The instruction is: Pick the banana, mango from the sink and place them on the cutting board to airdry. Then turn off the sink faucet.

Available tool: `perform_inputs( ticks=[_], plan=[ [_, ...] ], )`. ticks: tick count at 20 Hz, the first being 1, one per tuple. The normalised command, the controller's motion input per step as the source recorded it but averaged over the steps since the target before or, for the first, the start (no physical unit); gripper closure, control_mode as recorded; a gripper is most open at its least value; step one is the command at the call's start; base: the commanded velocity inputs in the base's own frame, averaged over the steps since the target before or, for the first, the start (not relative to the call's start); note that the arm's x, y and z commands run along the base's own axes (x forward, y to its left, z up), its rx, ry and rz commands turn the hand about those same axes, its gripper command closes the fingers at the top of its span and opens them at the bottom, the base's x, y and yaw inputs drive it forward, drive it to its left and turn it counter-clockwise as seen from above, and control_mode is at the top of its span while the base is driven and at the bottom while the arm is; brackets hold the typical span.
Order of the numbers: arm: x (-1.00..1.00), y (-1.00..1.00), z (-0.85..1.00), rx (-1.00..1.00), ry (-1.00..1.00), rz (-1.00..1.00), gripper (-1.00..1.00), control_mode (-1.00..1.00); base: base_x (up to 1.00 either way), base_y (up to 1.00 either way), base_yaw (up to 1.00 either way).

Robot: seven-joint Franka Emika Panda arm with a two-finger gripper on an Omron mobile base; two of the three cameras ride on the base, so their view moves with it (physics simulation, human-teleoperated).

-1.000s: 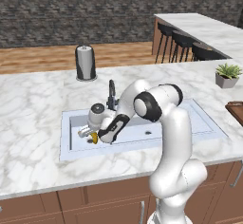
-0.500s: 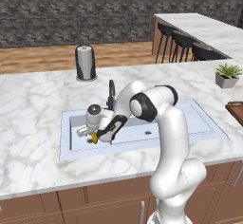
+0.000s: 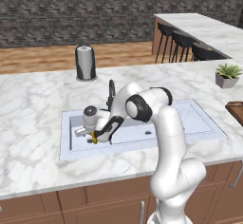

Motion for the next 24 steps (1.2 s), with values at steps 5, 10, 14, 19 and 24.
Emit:
perform_inputs(
  ticks=[5, 10, 14, 19, 24],
  plan=[
    [0.0, 0.0, -0.22, 0.0, 0.0, -0.05, 1.0, -1.0, 0.0, 0.0, 0.0],
    [0.0, 0.0, -0.06, 0.0, 0.0, -0.04, 1.0, -1.0, 0.0, 0.0, 0.0],
    [-0.17, -0.1, 0.35, 0.0, -0.04, -0.05, 1.0, -1.0, 0.0, 0.0, 0.0],
    [-0.15, -0.29, 0.4, 0.02, -0.01, -0.05, 1.0, -1.0, 0.0, 0.0, 0.0],
    [-0.27, -0.23, 0.49, 0.06, -0.02, -0.02, 1.0, -1.0, 0.0, 0.0, 0.0]
  ],
)
